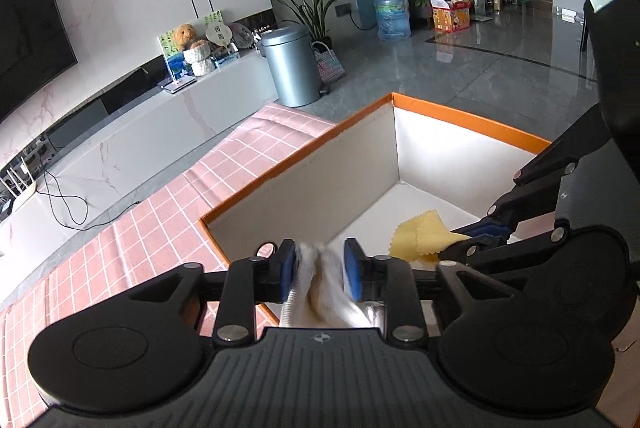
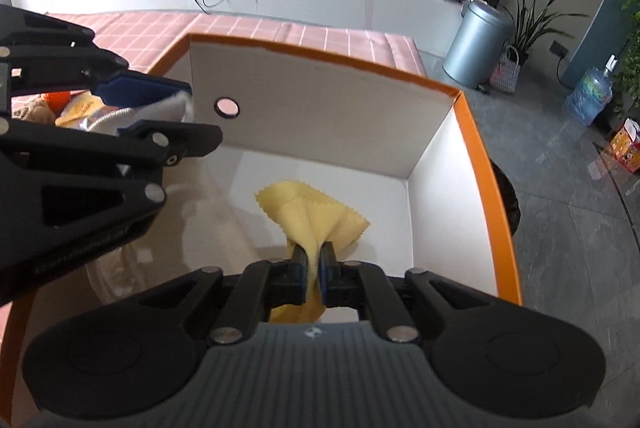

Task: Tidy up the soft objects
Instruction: 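Lift both cloths into the orange box and open both tools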

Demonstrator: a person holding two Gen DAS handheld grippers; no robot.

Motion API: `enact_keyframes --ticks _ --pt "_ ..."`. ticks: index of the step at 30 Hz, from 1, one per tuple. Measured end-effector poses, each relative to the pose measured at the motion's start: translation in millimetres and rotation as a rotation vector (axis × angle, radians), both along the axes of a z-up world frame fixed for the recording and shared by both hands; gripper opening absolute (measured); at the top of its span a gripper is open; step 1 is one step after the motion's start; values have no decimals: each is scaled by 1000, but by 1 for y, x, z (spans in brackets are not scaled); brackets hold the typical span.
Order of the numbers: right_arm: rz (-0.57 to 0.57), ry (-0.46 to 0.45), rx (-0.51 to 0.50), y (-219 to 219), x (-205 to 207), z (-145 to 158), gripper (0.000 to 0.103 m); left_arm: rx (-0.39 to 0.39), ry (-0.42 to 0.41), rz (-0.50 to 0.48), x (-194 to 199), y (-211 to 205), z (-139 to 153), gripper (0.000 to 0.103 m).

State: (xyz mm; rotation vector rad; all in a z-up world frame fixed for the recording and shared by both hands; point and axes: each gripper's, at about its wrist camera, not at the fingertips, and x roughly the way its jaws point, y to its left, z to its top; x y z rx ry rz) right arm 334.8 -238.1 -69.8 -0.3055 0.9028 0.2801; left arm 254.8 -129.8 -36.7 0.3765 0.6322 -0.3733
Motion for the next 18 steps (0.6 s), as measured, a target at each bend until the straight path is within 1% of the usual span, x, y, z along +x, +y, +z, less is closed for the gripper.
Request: enact_keyframes --ticks 1,2,3,4,5,6,7,8,9,12,14,17,18 --pt "-1 5 -1 0 0 -1 4 2 3 1 0 1 -1 43" --pt "-3 8 -2 0 -1 -1 5 5 6 3 0 2 -2 46" --pt "-5 11 -3 0 -1 -2 5 10 5 5 0 2 -2 54" --pt "-5 13 -6 0 -1 -2 8 12 2 8 1 2 -3 64" --pt "-5 14 -8 1 -2 -2 13 12 -7 12 0 3 -2 69" --pt "-6 15 -12 1 -2 -2 18 12 -27 14 0 3 -1 79" --pt "-7 16 -16 1 0 -2 30 9 -49 12 -3 4 0 83" --pt "-7 11 -20 1 -1 -1 38 9 -67 14 -4 4 1 83" --pt "-4 4 -28 2 -2 -1 41 10 -78 18 -6 4 2 83" --pt "12 -8 -44 3 -6 4 46 5 -76 22 -6 6 7 84" --pt "17 -19 -55 3 -9 8 56 -2 -85 30 -7 7 11 84" --pt "18 -39 -68 3 -13 16 63 -18 -95 43 -9 10 17 85" --pt "16 -44 -68 2 -15 18 64 -28 -95 45 -9 11 19 85"
